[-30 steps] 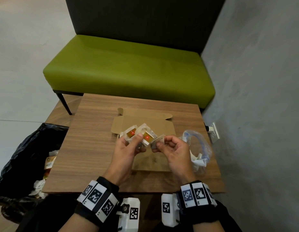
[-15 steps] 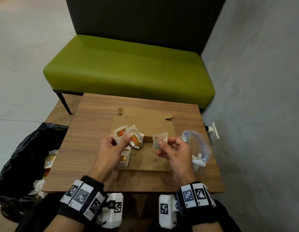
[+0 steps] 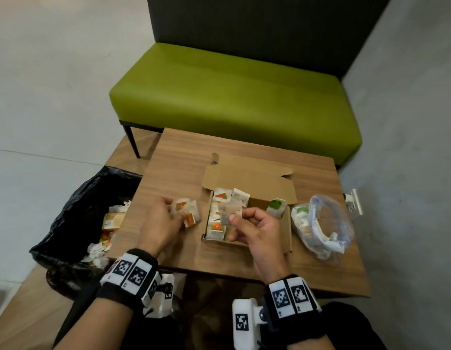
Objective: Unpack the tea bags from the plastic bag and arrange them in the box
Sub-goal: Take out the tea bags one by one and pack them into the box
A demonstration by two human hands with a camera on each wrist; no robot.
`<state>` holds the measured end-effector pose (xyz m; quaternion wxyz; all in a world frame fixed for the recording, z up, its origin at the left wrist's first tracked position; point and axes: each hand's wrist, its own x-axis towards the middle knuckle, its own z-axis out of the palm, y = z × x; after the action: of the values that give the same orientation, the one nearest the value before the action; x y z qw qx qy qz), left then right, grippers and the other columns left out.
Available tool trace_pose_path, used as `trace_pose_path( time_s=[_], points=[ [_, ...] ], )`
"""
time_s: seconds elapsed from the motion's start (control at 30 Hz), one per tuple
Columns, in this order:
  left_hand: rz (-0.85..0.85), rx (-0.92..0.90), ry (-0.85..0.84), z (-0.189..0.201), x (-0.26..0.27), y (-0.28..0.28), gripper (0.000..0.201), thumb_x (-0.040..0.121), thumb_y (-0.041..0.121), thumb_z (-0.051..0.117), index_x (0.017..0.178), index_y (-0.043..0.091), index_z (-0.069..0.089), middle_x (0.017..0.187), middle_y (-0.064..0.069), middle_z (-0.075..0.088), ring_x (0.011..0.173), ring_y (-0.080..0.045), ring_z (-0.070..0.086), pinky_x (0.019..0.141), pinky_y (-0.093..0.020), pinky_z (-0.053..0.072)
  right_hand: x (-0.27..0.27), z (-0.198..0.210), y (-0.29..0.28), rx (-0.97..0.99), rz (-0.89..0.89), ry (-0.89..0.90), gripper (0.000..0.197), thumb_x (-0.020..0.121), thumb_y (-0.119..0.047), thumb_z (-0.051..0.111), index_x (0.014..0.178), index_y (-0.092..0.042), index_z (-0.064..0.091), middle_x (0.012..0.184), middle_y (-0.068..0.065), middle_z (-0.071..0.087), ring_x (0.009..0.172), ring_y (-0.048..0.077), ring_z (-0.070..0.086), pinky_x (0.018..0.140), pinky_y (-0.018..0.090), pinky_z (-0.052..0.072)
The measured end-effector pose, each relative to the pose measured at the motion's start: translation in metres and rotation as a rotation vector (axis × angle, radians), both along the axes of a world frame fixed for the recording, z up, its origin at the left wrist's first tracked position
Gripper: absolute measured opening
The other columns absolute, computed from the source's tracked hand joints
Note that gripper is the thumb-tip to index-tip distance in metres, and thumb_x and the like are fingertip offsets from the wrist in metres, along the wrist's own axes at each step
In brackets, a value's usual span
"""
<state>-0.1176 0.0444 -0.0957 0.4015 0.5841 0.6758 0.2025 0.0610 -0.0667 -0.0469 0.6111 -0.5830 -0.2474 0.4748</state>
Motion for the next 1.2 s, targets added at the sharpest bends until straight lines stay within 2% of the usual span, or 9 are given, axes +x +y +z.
trace_pose_path(
  time_s=[0.1,0.17,0.27,0.4,0.63,0.83,1.0,1.1,1.2],
  points=[
    [-0.096,0.206,0.246,0.008,-0.002,-0.007,0.067,0.091,0.04,0.064,0.144,0.011,0.034,0.143,-0.012,0.043,0.13,-0.032,0.042,0.103,-0.048,0.04,-0.007,-0.005,0.001,-0.045,-0.014,-0.002,0.01,0.08,-0.005,0.078,0.084,-0.005,0.069,0.078,0.013,0.073,0.047,0.017,0.055,0.058,0.035,0.054],
    [-0.147,0.365,0.092,0.024,0.002,-0.014,0.056,0.093,0.042,0.06,0.141,0.018,0.041,0.138,-0.001,0.047,0.123,-0.02,0.047,0.097,-0.038,0.044,-0.009,-0.007,0.0,-0.076,-0.036,0.017,0.009,0.08,-0.005,0.077,0.085,-0.006,0.07,0.08,0.014,0.073,0.047,0.016,0.054,0.056,0.034,0.057],
    [-0.311,0.263,-0.32,0.041,0.016,-0.028,0.039,0.089,0.046,0.065,0.124,0.029,0.056,0.115,0.013,0.062,0.099,-0.006,0.059,0.076,-0.027,0.047,-0.011,-0.007,-0.003,-0.086,-0.063,0.058,0.006,0.082,-0.005,0.076,0.086,-0.006,0.072,0.081,0.014,0.073,0.051,0.017,0.052,0.053,0.031,0.057],
    [-0.436,0.168,-0.514,0.039,0.036,-0.043,0.018,0.088,0.036,0.07,0.104,0.027,0.072,0.091,0.002,0.073,0.086,-0.02,0.067,0.073,-0.043,0.055,-0.01,-0.005,-0.005,-0.088,-0.068,0.139,0.013,0.086,-0.011,0.071,0.095,-0.002,0.073,0.089,0.017,0.073,0.05,0.014,0.05,0.052,0.031,0.055],
    [-0.451,0.134,-0.612,0.031,0.044,-0.053,0.015,0.093,0.027,0.065,0.09,0.015,0.074,0.085,-0.012,0.072,0.08,-0.03,0.067,0.074,-0.046,0.053,0.008,0.002,-0.009,-0.095,-0.042,0.52,0.033,0.081,-0.023,0.067,0.103,0.0,0.069,0.1,0.017,0.074,0.036,0.005,0.04,0.043,0.024,0.051],
    [-0.606,0.047,-0.587,0.033,0.045,-0.053,0.016,0.094,0.025,0.064,0.102,0.016,0.073,0.094,-0.007,0.075,0.09,-0.022,0.07,0.082,-0.044,0.054,0.029,0.006,-0.003,-0.263,0.01,0.001,0.013,0.089,-0.011,0.068,0.101,-0.007,0.071,0.084,0.011,0.075,0.033,0.005,0.035,0.034,0.02,0.038],
    [-0.672,0.012,-0.6,0.032,0.049,-0.054,0.022,0.095,0.024,0.063,0.115,0.02,0.072,0.107,0.003,0.075,0.104,-0.013,0.068,0.09,-0.035,0.054,0.036,0.009,-0.004,-0.24,0.015,0.017,0.025,0.087,-0.013,0.071,0.111,-0.012,0.063,0.09,0.008,0.078,0.033,0.005,0.035,0.038,0.02,0.034],
    [-0.667,0.021,-0.575,0.033,0.05,-0.055,0.013,0.094,0.024,0.064,0.101,0.031,0.073,0.093,0.012,0.074,0.091,-0.002,0.067,0.079,-0.023,0.05,0.035,0.008,-0.007,-0.265,0.032,-0.06,0.016,0.089,-0.015,0.07,0.101,-0.005,0.071,0.077,0.006,0.076,0.035,0.006,0.04,0.041,0.022,0.038],
    [-0.6,0.035,-0.578,0.032,0.051,-0.056,0.01,0.094,0.026,0.064,0.095,0.025,0.074,0.086,0.005,0.074,0.083,-0.006,0.068,0.073,-0.025,0.052,0.032,0.008,-0.011,-0.256,0.024,-0.117,0.005,0.088,-0.014,0.071,0.091,-0.012,0.075,0.074,0.006,0.073,0.046,0.01,0.052,0.05,0.029,0.051]
  ],
)
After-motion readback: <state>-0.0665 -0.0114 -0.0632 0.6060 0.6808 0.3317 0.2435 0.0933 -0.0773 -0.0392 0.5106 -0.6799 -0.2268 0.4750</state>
